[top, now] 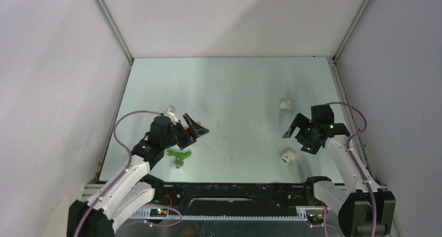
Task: Install the water faucets
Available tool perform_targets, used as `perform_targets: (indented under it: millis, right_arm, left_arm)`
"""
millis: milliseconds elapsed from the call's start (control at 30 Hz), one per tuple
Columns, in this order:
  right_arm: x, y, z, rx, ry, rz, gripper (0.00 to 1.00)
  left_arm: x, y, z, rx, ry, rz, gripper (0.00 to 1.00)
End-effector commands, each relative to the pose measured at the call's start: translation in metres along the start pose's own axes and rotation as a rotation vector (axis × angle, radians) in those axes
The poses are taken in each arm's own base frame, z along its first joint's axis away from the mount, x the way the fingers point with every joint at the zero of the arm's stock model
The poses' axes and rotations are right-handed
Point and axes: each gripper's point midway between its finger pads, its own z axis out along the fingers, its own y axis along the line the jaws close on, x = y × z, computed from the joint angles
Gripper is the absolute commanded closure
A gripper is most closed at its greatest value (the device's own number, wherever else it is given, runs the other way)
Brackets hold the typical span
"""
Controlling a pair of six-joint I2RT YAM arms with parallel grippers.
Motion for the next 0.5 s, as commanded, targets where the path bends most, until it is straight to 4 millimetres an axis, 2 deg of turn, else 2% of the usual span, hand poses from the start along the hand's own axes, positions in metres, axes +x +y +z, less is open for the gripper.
perform_targets:
  millis: [0,233,467]
  right_arm:
    - [0.003,-0.018,-0.022,0.079,-0.006,-0.04,0.01]
    - [0.007,-0.022,-0.032,0.075,-0.016,-0.015,0.01]
    - [0.015,-0.028,-0.031,0.116,0.024,0.028,0.02]
  left_arm:
    - [0.018,-0.035,0.011,0.053,0.067,0.099,0.01]
    - [0.067,-0.046,0.031,0.019,0.207,0.204,0.03]
    - [0.085,-0.057,0.035,0.029,0.237,0.25,0.03]
